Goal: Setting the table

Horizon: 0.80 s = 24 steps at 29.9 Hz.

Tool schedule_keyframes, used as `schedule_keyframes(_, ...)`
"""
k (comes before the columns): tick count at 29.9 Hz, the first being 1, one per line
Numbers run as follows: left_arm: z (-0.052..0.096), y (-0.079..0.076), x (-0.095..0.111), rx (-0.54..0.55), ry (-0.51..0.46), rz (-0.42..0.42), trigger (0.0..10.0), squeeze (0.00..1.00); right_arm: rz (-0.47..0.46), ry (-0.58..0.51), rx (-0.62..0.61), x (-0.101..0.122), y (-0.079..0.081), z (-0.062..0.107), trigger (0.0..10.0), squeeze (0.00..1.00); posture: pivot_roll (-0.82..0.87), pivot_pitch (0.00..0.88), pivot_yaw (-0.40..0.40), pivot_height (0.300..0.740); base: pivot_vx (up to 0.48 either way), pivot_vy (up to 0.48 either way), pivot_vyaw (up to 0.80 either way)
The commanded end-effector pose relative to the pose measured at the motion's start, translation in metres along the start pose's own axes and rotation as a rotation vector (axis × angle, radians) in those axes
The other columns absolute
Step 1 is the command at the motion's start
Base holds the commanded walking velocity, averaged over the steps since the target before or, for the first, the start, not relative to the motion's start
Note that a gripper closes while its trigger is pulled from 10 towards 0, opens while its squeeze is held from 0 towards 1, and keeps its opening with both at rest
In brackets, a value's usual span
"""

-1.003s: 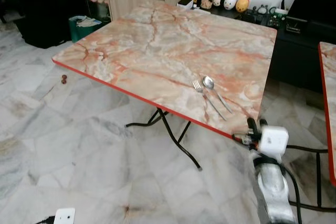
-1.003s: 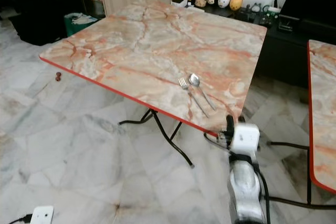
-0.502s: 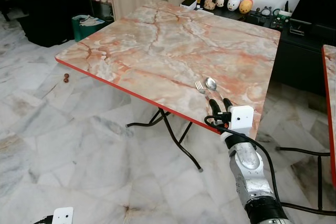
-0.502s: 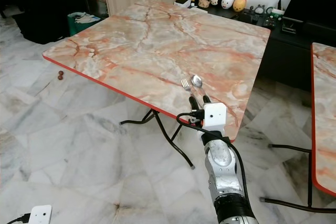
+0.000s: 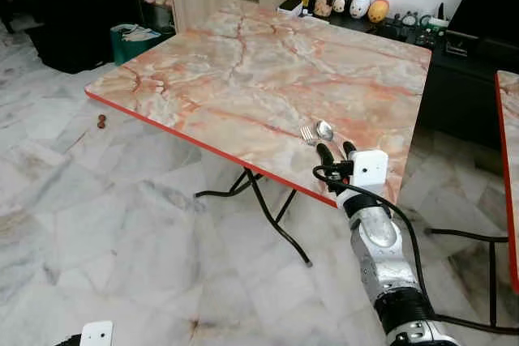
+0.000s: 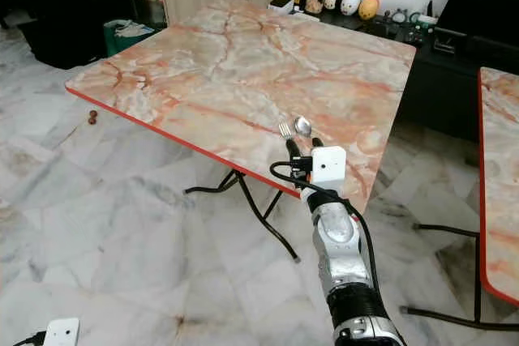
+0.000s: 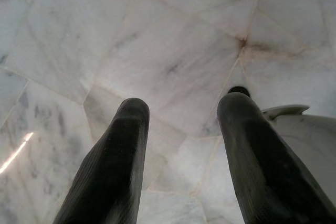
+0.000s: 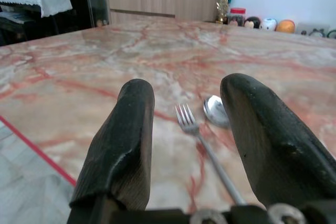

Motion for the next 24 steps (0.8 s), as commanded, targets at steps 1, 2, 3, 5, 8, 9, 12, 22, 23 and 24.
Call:
schedule_keyframes(1, 0.0, -0.003, -0.004, -0.002, 0.009, 0.002, 10.0, 0.0, -0.003, -0.007, 0.002, 0.004, 0.001, -0.005, 10.0, 0.0, 0.01, 0.0, -0.067, 0.74, 0.27, 0.0, 0.0)
schedule_keyframes(2, 0.0, -0.004, -0.004, -0.003, 0.009, 0.003, 10.0, 0.0, -0.004, -0.007, 0.002, 0.004, 0.001, -0.005, 10.0, 0.0, 0.01, 0.0, -0.067, 0.74, 0.277, 0.0, 0.0)
schedule_keyframes(3, 0.001, -0.004, -0.005, -0.004, 0.009, 0.004, 10.0, 0.0, -0.007, -0.011, 0.002, 0.005, 0.001, -0.005, 10.0, 0.0, 0.01, 0.0, -0.068, 0.74, 0.281, 0.0, 0.0)
schedule_keyframes(5, 0.001, -0.006, -0.005, -0.005, 0.01, 0.003, 10.0, 0.0, -0.004, -0.018, -0.001, 0.006, 0.001, -0.005, 10.0, 0.0, 0.01, 0.0, -0.068, 0.74, 0.285, 0.0, 0.0)
schedule_keyframes(8, 0.001, -0.007, -0.006, -0.006, 0.011, 0.002, 10.0, 0.0, 0.024, -0.027, 0.02, 0.007, 0.003, -0.004, 10.0, 0.0, 0.01, 0.0, -0.069, 0.74, 0.287, 0.0, 0.0)
schedule_keyframes(9, 0.001, -0.007, -0.006, -0.006, 0.011, 0.003, 10.0, 0.0, 0.025, -0.027, 0.019, 0.007, 0.003, -0.004, 10.0, 0.0, 0.01, 0.0, -0.069, 0.74, 0.289, 0.0, 0.0)
schedule_keyframes(12, 0.0, -0.008, -0.006, -0.005, 0.012, 0.004, 10.0, 0.0, 0.034, -0.043, 0.037, 0.01, 0.006, -0.004, 10.0, 0.0, 0.01, 0.0, -0.069, 0.74, 0.289, 0.0, 0.18)
schedule_keyframes(22, 0.0, -0.01, -0.006, -0.009, 0.017, 0.009, 10.0, 0.0, 0.026, -0.03, 0.068, 0.008, 0.011, -0.003, 10.0, 0.0, 0.0, 0.0, -0.063, 0.74, 0.139, 0.0, 0.33)
schedule_keyframes(23, 0.0, -0.01, -0.006, -0.009, 0.017, 0.009, 10.0, 0.0, 0.026, -0.03, 0.068, 0.008, 0.011, -0.003, 10.0, 0.0, 0.0, 0.0, -0.063, 0.74, 0.0, 0.0, 0.0)
schedule_keyframes(24, 0.0, -0.01, -0.006, -0.009, 0.017, 0.008, 10.0, 0.0, 0.03, -0.019, 0.078, 0.006, 0.012, -0.003, 10.0, 0.0, 0.0, 0.0, -0.062, 0.74, 0.0, 0.0, 0.0)
Point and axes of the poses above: a point about 5 cm out from each wrist's last joint towards the gripper, its own z axis pointing back from the gripper into the wrist, its own x axis along the axis of the wrist's last joint, y = z × x, the point moved 6 cm from there along -z, pointing out of the wrist towards the gripper, and after that the axes turned 12 degrees about z, right-handed, at the moved point
